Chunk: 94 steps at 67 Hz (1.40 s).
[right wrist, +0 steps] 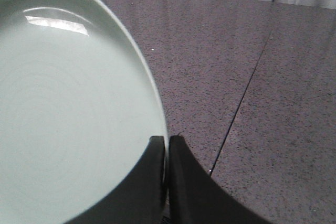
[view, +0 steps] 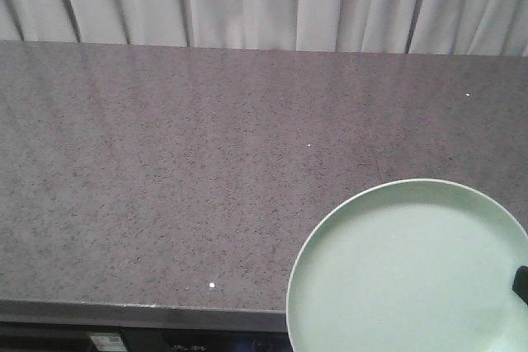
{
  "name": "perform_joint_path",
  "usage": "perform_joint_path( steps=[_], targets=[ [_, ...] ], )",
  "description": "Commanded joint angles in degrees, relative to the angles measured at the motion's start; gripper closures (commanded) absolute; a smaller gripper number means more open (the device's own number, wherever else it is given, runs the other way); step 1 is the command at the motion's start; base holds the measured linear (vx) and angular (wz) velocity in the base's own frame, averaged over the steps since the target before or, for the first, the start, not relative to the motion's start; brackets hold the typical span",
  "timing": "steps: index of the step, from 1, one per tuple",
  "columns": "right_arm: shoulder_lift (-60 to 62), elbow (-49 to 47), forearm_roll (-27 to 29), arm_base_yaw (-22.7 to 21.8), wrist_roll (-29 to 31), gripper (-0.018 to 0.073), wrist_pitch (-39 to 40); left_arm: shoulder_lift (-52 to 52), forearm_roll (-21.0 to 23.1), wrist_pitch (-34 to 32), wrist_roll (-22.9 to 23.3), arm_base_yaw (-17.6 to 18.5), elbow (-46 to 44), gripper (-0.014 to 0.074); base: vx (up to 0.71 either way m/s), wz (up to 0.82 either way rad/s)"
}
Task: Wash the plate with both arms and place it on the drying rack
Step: 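Bring the held plate close in front of the robot with the right gripper, then drive the base along the counter holding the plate in the right gripper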
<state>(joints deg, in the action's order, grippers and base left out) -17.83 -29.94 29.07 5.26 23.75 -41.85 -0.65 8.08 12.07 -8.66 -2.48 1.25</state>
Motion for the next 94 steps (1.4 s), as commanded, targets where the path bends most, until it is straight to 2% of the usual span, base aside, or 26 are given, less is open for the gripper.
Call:
perform_joint_path(
  steps=[1, 94],
  targets=[
    [-0.6, -1.5, 1.6, -0.4, 0.4, 0.0564, 4.5, -0.9, 0.3, -4.0, 0.7, -0.1, -1.3, 0.0603, -0.06, 0.22],
    [-0.6, -1.5, 1.6, -0.4, 0.4, 0.0564, 4.5, -0.9, 0.3, -4.0, 0.7, -0.1, -1.3, 0.0603, -0.10, 0.42]
  ],
)
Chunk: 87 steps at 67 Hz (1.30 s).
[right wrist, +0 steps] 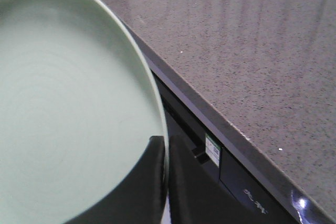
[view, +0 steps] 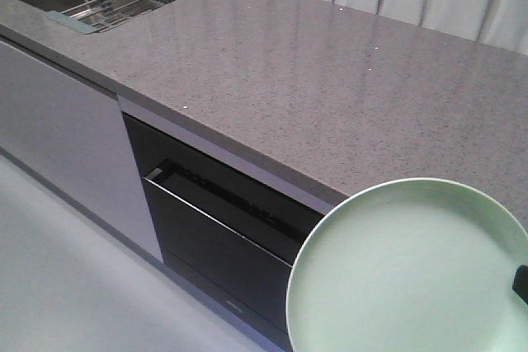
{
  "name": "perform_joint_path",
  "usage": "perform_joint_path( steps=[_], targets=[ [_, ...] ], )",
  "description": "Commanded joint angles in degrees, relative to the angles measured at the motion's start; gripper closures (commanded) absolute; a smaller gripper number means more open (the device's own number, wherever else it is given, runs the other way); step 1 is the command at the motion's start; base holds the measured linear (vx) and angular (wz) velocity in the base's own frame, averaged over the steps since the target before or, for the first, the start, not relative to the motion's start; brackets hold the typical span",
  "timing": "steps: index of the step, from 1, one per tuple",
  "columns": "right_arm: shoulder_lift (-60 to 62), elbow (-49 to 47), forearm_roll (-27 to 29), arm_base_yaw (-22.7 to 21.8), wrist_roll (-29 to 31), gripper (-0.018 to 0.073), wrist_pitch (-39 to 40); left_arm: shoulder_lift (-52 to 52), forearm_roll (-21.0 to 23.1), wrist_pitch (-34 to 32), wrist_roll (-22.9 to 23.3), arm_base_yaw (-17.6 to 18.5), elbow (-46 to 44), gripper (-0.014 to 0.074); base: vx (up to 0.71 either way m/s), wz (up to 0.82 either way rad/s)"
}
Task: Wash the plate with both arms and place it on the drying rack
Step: 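Drive the base along the counter holding the plate in the right gripper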
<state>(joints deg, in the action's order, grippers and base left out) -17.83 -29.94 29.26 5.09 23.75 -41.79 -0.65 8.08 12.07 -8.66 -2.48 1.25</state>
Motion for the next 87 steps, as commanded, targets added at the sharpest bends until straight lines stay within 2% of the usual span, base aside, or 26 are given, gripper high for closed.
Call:
perform_joint_path(
  steps=[1, 87],
  targets=[
    [-0.6, -1.5, 1.4, -0.2, 0.4, 0.0564, 4.4, -0.9, 0.3, -4.0, 0.7, -0.1, -1.3, 0.0603, -0.09, 0.36],
    [-0.6, -1.5, 1.4, -0.2, 0.4, 0.0564, 4.4, -0.9, 0.3, -4.0, 0.7, -0.1, -1.3, 0.0603, -0.05, 0.37]
  ],
)
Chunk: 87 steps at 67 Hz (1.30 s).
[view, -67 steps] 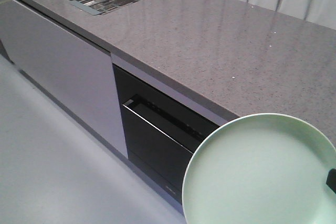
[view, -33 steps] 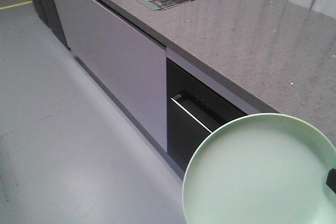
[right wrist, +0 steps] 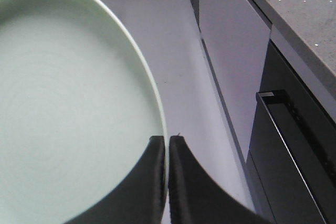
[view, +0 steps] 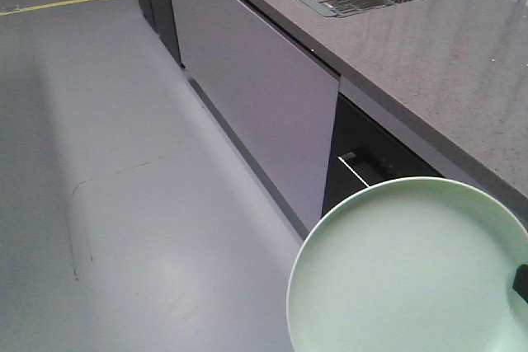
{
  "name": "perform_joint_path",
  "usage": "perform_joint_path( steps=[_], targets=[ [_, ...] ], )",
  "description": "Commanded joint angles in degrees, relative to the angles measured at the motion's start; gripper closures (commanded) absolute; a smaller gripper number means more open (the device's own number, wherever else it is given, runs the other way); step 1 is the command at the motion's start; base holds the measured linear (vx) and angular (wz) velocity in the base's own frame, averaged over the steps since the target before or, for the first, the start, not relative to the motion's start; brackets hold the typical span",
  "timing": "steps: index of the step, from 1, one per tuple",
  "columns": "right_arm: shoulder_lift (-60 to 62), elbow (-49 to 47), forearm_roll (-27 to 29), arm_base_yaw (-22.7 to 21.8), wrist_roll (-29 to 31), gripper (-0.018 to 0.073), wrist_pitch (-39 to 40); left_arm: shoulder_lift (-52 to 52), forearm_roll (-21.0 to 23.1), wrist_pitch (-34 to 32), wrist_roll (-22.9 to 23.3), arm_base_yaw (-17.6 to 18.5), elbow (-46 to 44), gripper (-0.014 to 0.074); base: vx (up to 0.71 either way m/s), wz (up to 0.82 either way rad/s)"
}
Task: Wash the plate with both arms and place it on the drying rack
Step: 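Drive the base along the counter holding the plate in the right gripper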
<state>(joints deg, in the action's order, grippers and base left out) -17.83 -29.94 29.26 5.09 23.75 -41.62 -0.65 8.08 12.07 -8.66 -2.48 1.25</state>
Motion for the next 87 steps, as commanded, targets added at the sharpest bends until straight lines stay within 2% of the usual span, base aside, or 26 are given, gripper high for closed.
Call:
perform_joint_path(
  steps=[1, 38, 87],
  targets=[
    [-0.6, -1.5, 1.4, -0.2, 0.4, 0.0564, 4.3, -0.9, 0.3, -4.0, 0.7, -0.1, -1.3, 0.0603, 0.01, 0.27],
    [-0.6, -1.5, 1.4, -0.2, 0.4, 0.0564, 4.3, -0.9, 0.3, -4.0, 0.7, -0.1, -1.3, 0.0603, 0.05, 0.32],
    [-0.6, -1.5, 1.4, -0.2, 0.4, 0.0564, 4.3, -0.9, 0.3, -4.0, 0.7, -0.1, -1.3, 0.0603, 0.12, 0.50]
  ],
)
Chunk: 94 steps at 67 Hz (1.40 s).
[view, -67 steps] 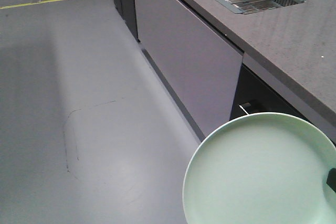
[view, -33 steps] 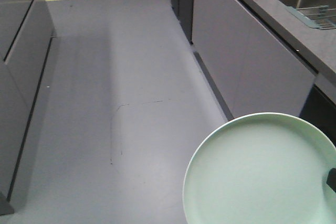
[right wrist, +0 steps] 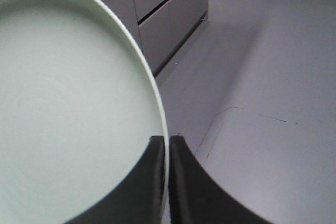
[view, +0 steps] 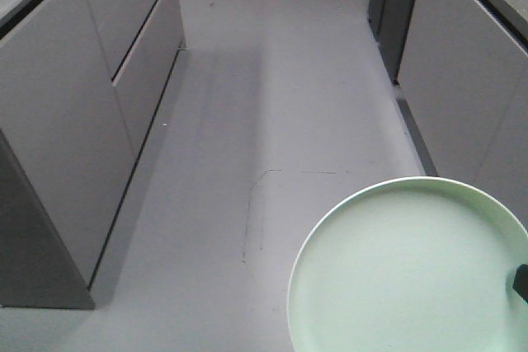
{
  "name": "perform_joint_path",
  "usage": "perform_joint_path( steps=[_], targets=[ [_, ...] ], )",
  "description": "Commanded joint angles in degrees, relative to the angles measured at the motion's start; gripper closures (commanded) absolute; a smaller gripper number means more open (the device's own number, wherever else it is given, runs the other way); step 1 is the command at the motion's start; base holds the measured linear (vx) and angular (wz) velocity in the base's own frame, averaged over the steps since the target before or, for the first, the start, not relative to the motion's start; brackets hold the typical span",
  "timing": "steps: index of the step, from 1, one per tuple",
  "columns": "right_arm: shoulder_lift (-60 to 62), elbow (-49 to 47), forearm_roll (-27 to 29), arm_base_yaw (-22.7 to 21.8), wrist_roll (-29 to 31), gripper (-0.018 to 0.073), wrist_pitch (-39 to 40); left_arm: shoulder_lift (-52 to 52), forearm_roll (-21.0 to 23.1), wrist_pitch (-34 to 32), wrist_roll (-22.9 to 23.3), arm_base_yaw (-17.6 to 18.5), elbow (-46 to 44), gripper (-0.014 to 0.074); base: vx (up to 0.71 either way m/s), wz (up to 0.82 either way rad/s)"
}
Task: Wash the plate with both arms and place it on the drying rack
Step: 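Drive the base along the counter holding the plate in the right gripper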
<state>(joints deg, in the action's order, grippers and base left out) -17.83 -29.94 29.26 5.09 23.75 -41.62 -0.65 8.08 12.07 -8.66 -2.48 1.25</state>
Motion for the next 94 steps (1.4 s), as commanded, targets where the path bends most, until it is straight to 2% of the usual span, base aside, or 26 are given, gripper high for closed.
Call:
perform_joint_path(
  steps=[1, 37, 94],
  targets=[
    [-0.6, -1.5, 1.4, -0.2, 0.4, 0.0564, 4.3, -0.9, 0.3, -4.0, 0.7, -0.1, -1.3, 0.0603, 0.13, 0.47],
    [-0.6, -1.5, 1.4, -0.2, 0.4, 0.0564, 4.3, -0.9, 0.3, -4.0, 0.7, -0.1, -1.3, 0.0603, 0.14, 0.30],
    [-0.6, -1.5, 1.4, -0.2, 0.4, 0.0564, 4.3, -0.9, 0.3, -4.0, 0.7, -0.1, -1.3, 0.0603, 0.19, 0.00]
  ],
)
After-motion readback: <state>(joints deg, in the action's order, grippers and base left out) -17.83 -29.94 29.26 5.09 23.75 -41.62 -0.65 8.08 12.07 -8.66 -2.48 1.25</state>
